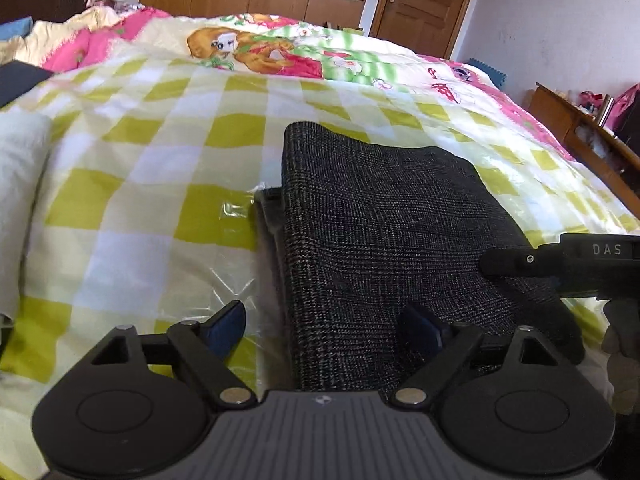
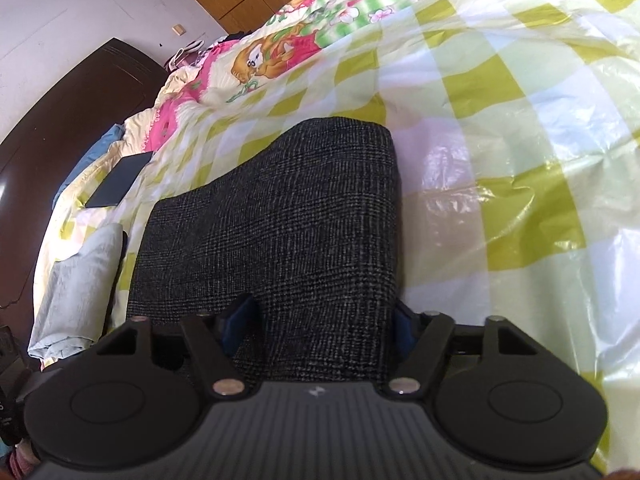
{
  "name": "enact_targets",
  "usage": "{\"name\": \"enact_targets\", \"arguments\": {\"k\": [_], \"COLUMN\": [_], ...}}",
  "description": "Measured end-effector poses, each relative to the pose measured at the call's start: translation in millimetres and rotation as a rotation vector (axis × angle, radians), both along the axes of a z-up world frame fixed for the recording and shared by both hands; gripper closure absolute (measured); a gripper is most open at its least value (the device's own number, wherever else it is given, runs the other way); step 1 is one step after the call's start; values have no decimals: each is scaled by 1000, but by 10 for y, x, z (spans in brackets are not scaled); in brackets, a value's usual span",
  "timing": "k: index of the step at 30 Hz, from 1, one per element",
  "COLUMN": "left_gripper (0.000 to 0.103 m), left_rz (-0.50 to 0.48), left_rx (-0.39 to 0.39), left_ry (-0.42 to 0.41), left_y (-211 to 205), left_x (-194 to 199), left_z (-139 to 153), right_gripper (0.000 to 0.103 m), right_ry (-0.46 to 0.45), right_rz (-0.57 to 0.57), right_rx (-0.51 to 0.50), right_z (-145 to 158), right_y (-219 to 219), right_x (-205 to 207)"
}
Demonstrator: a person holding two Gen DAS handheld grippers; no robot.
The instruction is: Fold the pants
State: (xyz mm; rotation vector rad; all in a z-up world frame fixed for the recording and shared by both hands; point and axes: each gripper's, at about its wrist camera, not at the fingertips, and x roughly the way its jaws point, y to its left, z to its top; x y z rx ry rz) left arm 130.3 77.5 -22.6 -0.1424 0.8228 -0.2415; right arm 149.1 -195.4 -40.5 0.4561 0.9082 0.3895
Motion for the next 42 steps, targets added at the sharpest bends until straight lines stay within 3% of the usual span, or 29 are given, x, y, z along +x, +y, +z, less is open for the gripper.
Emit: {"name": "enact_targets", "arguments": {"k": [1,2,5,14,26,42], "left_gripper": [17,19,19,20,20,21], "left_rz": [-10,-24,-27,-138,-330,-472], "left_rx": [-5,-28,60,71,78,96], "left_ry": [5,18,-10,-11,-17,-37], "left_y": [-32,-83,-318,-822,-1942,-3025], "left_x": [-11,-29,-106,-70,169,394], "left_z": [11,19,70,159,175,224], "right_gripper": [45,52,59,59,59,59], "right_ry": [7,12,14,18,-8,-20], "right_rz": [-3,-9,-15,-94,-258,-408], "right_rx": [12,27,35,-27,-122,-187], "right_z": [15,35,100,234,401,498], "right_y": [-26,-63,-172,-617,-1548,-2476], "right_x": [-10,-17,-57,-195,-362,-380]}}
